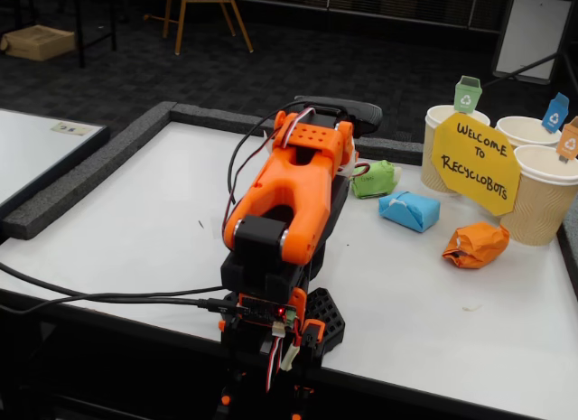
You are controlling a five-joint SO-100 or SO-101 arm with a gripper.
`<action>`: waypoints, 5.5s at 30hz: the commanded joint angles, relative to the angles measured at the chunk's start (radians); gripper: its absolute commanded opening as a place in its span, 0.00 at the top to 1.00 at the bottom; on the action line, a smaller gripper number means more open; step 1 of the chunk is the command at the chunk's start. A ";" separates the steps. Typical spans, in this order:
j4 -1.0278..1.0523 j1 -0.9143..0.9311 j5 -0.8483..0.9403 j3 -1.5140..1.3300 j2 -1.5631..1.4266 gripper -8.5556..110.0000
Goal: Sort rubbish by color.
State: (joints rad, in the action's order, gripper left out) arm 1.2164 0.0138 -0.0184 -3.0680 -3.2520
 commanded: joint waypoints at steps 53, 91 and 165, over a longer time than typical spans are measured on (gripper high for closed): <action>0.000 -0.057 -0.008 0.052 -0.034 0.93; -0.029 -0.072 -0.012 0.049 -0.032 0.93; 0.377 0.359 0.000 1.273 0.657 0.86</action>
State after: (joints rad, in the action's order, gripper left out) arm 1.5509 0.3697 -0.0184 -1.9819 -2.5924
